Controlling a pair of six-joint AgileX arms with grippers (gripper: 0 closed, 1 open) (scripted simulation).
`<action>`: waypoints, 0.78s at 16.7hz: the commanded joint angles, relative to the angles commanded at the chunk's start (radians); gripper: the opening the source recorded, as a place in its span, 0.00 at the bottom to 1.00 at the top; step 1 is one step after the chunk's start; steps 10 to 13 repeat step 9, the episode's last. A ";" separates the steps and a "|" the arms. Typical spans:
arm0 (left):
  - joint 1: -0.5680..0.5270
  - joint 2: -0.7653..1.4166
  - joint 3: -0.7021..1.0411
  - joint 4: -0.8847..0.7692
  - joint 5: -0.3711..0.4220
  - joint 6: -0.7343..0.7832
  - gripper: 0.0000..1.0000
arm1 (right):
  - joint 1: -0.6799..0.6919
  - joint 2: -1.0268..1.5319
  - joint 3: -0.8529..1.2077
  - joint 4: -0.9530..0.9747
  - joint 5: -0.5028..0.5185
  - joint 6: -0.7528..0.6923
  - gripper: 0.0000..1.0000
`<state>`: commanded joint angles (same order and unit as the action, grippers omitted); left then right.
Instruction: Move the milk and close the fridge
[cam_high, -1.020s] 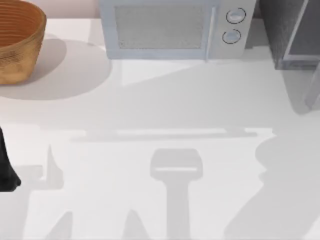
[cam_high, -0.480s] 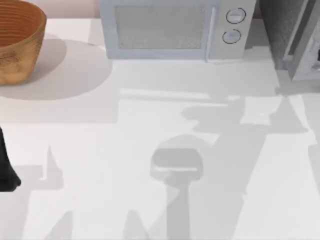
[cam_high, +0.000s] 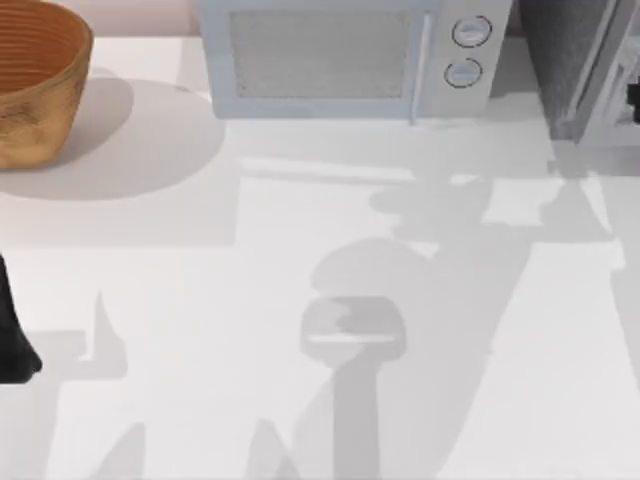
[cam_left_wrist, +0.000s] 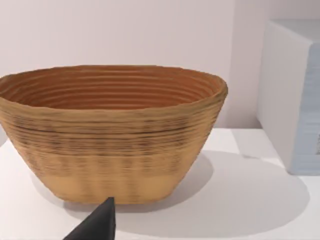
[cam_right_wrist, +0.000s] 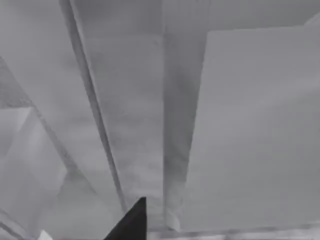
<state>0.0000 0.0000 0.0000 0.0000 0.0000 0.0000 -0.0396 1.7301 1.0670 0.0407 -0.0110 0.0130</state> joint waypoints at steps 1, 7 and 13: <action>0.000 0.000 0.000 0.000 0.000 0.000 1.00 | 0.001 0.041 0.054 -0.006 0.001 -0.002 1.00; 0.000 0.000 0.000 0.000 0.000 0.000 1.00 | 0.001 0.236 0.323 -0.051 0.004 0.003 1.00; 0.000 0.000 0.000 0.000 0.000 0.000 1.00 | 0.001 0.249 0.335 -0.061 0.005 0.004 1.00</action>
